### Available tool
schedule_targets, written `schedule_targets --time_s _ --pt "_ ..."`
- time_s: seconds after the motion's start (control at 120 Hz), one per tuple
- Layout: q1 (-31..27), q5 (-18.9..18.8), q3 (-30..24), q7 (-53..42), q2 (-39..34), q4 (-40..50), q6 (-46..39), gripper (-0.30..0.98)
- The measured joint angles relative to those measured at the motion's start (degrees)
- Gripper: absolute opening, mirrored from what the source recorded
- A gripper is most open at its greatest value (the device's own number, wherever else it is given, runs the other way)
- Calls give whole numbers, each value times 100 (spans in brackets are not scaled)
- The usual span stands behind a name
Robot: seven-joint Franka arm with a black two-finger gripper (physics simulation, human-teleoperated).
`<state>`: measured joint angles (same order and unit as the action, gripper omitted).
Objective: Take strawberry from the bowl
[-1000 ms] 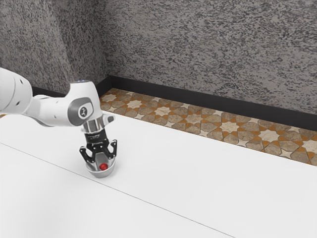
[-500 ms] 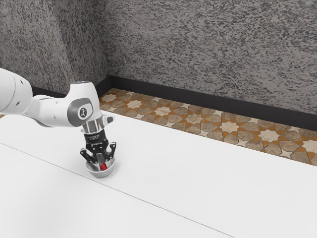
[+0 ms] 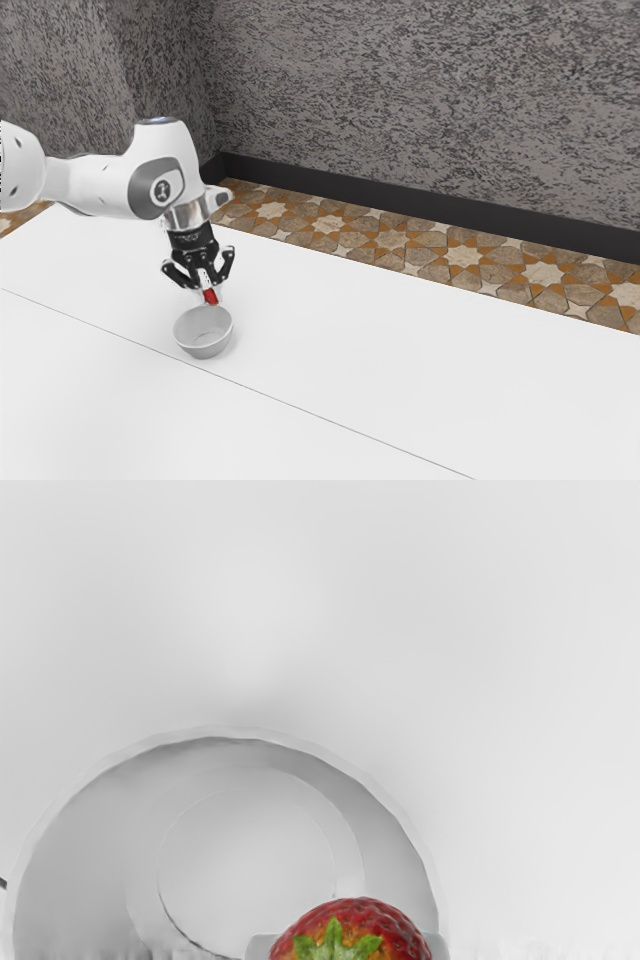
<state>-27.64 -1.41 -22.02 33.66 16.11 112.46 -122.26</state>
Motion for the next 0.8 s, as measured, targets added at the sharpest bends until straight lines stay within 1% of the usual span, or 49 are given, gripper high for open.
schedule_targets --time_s 0.167,0.267,0.408,0.55,0.633,0.708,0.8 --pt "823 27 1 107 -71 -57 50 -5" --pt "1273 68 44 172 305 -206 39 -5" --pt "1493 97 71 254 579 -285 -24 -3" --pt "1508 185 72 232 572 -292 -72 27" --pt "1486 203 74 86 440 -317 -73 41" --pt "1450 162 71 -212 12 -392 80 49" --pt "1443 54 46 -757 -705 -483 376 56"
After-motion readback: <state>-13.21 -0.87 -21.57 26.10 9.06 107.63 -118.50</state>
